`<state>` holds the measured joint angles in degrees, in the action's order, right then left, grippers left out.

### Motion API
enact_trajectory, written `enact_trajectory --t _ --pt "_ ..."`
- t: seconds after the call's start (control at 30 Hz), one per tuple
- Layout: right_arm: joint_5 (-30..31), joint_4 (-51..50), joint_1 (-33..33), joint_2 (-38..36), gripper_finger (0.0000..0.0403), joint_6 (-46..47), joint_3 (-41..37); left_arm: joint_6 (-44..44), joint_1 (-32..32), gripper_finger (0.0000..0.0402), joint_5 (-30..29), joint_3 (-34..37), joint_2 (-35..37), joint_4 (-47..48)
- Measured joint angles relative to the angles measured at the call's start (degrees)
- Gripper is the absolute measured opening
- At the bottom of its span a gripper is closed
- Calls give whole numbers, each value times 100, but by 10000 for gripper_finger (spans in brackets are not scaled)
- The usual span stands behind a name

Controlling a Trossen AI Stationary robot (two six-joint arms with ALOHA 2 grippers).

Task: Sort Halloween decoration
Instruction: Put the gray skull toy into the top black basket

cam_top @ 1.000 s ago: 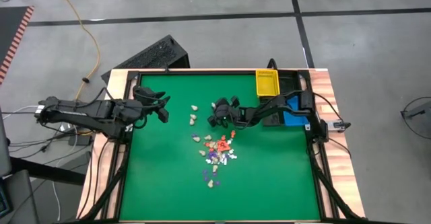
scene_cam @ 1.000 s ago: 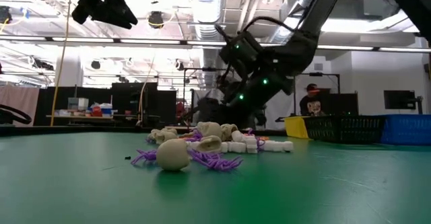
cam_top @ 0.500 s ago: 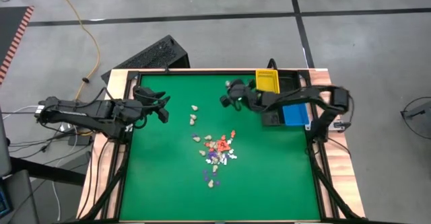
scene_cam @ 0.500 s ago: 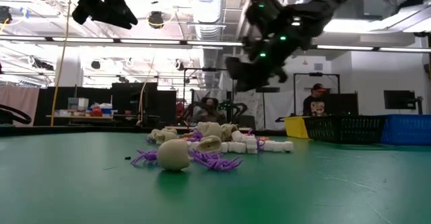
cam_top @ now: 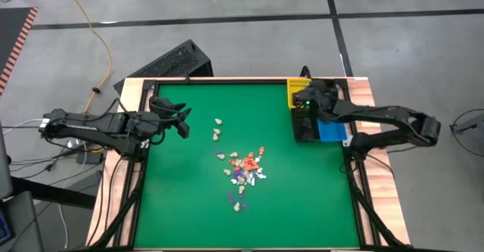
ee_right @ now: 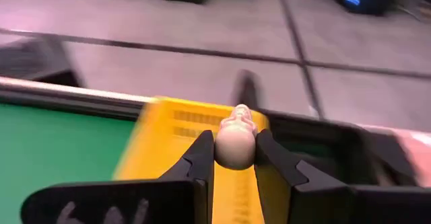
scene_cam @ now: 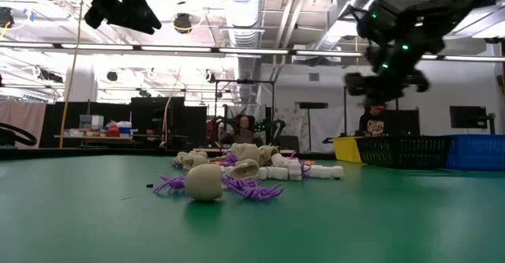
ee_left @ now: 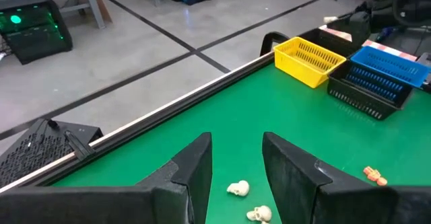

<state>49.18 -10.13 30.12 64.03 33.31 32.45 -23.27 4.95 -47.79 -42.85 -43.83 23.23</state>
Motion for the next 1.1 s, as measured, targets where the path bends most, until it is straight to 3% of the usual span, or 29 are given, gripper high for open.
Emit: enact_trajectory --t 0.17,0.4,0.63,0.8,1.1 --pt "-81 -756 549 9 93 918 -112 -2 0 121 -10 0 0 -22" --pt "-816 -688 1202 577 101 998 -108 -4 -7 121 -49 0 -1 -26" --pt "-1242 -580 1591 973 197 976 -105 0 -7 121 -92 0 -2 -46" --pt "-1267 -521 1574 968 261 975 -101 -2 -7 121 -107 0 0 -46" --pt "-1651 468 738 265 269 -360 433 -4 -7 121 -109 0 0 -44"
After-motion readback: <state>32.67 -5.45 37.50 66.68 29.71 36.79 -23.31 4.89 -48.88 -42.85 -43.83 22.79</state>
